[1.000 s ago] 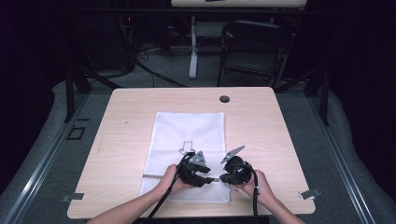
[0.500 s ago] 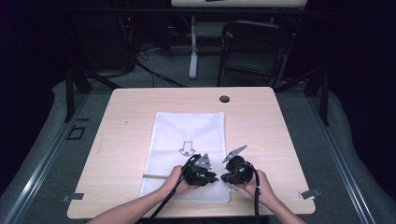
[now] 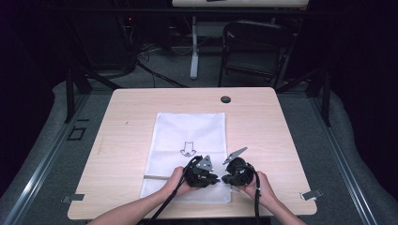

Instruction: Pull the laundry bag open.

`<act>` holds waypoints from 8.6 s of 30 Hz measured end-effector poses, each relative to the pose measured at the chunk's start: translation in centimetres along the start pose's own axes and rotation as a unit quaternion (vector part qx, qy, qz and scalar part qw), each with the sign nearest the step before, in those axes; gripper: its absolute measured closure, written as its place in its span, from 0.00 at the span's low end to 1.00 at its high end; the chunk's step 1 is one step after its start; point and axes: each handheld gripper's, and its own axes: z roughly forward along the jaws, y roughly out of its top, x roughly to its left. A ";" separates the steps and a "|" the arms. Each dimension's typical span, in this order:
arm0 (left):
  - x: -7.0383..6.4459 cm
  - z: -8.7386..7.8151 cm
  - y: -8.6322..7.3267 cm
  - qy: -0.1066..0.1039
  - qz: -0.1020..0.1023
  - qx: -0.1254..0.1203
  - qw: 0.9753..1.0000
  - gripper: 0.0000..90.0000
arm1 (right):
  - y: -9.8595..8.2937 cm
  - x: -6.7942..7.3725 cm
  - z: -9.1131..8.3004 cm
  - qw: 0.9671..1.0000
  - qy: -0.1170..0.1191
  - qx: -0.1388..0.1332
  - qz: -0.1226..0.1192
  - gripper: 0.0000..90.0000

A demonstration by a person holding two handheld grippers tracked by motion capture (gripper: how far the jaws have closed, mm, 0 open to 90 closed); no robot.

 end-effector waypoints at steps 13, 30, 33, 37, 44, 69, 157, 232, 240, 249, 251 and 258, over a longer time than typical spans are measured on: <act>0.0 -0.1 0.0 -0.007 -0.001 0.004 1.000 0.91 | -0.1 0.0 0.0 1.000 0.000 -0.005 0.003 1.00; -0.1 -0.2 -0.1 -0.012 0.003 0.002 1.000 0.91 | -0.4 0.1 0.0 1.000 0.001 -0.008 0.005 1.00; 0.2 -0.5 -0.3 -0.014 -0.004 -0.001 1.000 0.91 | -0.4 -0.1 -0.1 1.000 -0.002 -0.004 -0.003 1.00; 0.1 -0.5 -0.3 -0.012 0.003 0.004 1.000 0.91 | -0.5 0.1 -0.1 1.000 -0.003 -0.009 -0.002 1.00; 0.2 -0.8 -0.4 -0.013 0.004 0.005 1.000 0.91 | -0.5 -0.2 -0.1 1.000 0.003 -0.006 -0.005 1.00; 0.8 -2.9 -2.1 -0.013 -0.008 0.003 1.000 0.91 | -0.4 -0.1 -0.1 1.000 0.002 -0.008 -0.010 1.00; 2.0 -7.3 -6.0 -0.008 -0.018 0.008 1.000 0.91 | -0.3 -0.1 -0.1 1.000 0.000 0.000 -0.013 1.00; 3.1 -11.3 -9.6 -0.004 -0.041 0.001 0.999 0.91 | -0.3 -0.3 -0.1 1.000 0.004 0.003 -0.007 1.00; 3.1 -11.4 -10.1 -0.003 -0.044 0.000 0.999 0.91 | -0.2 -0.3 -0.1 1.000 0.005 0.003 -0.003 1.00; 3.2 -12.0 -10.7 0.000 -0.051 0.002 0.999 0.91 | -0.2 -0.3 -0.1 1.000 0.004 0.002 -0.003 1.00; 3.3 -12.2 -10.9 0.003 -0.051 0.003 0.999 0.91 | -0.2 -0.3 -0.1 1.000 0.004 0.002 -0.004 1.00; 3.2 -12.4 -11.0 -0.001 -0.053 0.001 0.999 0.91 | -0.2 -0.3 -0.1 1.000 0.003 0.006 -0.007 1.00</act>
